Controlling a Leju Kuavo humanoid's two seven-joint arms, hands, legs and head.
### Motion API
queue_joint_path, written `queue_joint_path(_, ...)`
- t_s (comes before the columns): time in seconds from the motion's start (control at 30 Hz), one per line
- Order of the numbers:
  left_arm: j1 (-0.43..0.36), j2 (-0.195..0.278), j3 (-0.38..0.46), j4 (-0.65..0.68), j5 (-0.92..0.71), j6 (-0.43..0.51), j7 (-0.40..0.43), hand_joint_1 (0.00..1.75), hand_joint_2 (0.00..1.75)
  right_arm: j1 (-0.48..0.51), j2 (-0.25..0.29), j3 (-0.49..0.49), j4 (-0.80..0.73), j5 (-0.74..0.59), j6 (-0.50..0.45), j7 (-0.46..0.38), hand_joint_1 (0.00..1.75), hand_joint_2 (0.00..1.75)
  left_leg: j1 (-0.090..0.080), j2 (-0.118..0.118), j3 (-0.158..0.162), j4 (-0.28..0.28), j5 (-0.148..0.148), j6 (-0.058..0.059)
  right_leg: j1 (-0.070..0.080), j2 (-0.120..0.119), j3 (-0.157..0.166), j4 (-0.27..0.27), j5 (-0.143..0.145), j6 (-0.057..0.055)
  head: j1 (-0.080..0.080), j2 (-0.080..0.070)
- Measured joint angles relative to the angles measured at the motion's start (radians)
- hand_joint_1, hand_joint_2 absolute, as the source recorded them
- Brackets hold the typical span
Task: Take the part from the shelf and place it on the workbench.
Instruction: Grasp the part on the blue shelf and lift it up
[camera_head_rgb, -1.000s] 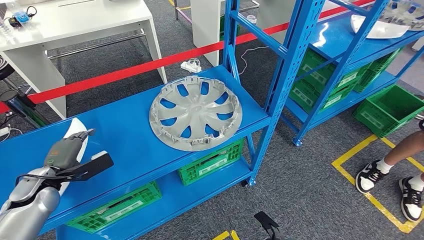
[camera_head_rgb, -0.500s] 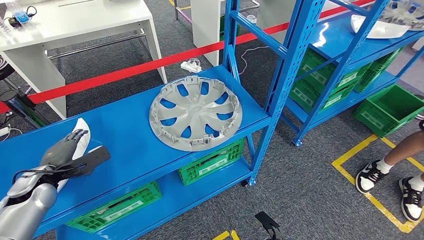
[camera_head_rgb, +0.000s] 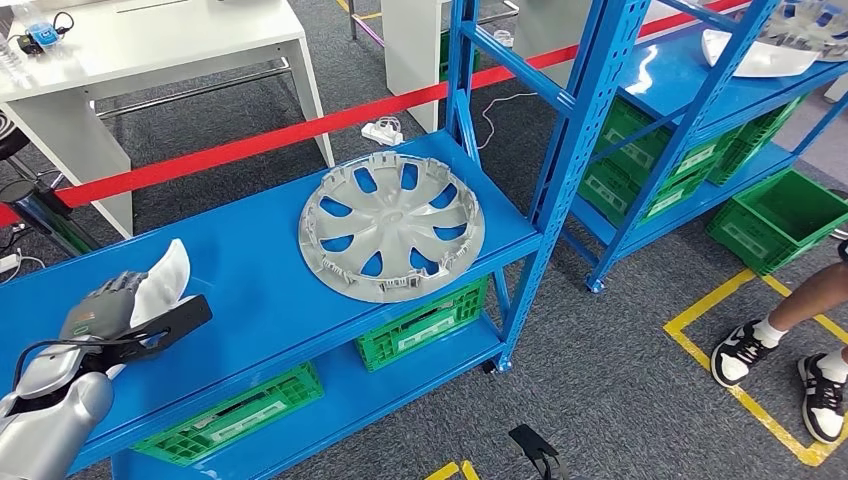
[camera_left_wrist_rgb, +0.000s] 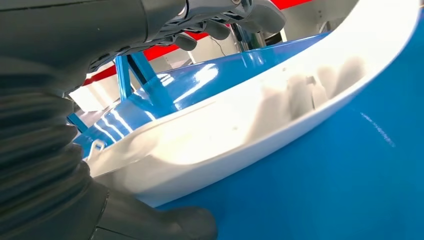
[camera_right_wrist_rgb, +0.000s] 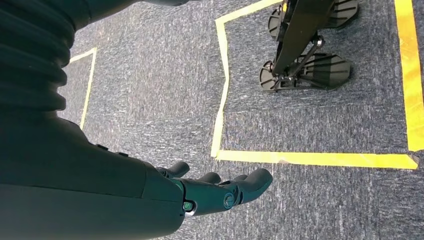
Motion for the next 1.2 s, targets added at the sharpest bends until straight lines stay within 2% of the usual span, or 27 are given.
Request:
queue_joint_path(0.1,-0.001,0.0,0.0,0.005,-0.004,-0.01,0.017,0.0,1.75,0.0,0.001,-0.001,0.0,0.002,0.0,0.002,0.0,1.75,0.0,0.0,0.0,0.0,0.0,0.0,0.0,0.0,0.0,0.0,0.0,0.0,0.0,0.0)
queue_joint_path(0.13,-0.001,0.001,0.0,0.006,-0.006,-0.016,0.026,0.26,1.75,0.0,0.001,-0.002,0.0,0.003,0.0,0.002,0.0,1.75,0.0,0.0,0.0,0.0,0.0,0.0,0.0,0.0,0.0,0.0,0.0,0.0,0.0,0.0)
queue_joint_path(0.23,-0.002,0.004,0.0,0.011,-0.008,-0.036,0.041,1.57,1.75,0.0,0.001,-0.002,0.0,0.006,0.0,0.003,0.0,1.75,0.0,0.0,0.0,0.0,0.0,0.0,0.0,0.0,0.0,0.0,0.0,0.0,0.0,0.0)
queue_joint_path(0.27,-0.002,0.005,0.0,0.012,-0.008,-0.041,0.041,1.75,1.75,0.0,0.001,-0.002,0.0,0.007,0.0,0.003,0.0,1.75,0.0,0.0,0.0,0.0,0.0,0.0,0.0,0.0,0.0,0.0,0.0,0.0,0.0,0.0)
queue_joint_path(1.2,-0.01,0.028,0.0,0.014,0.012,-0.025,-0.042,1.75,1.75,0.0,0.002,-0.006,0.0,0.021,0.0,0.003,0.0,1.75,0.0,0.0,0.001,0.0,0.0,0.0,0.0,0.0,0.001,0.0,0.0,0.0,0.0,0.0)
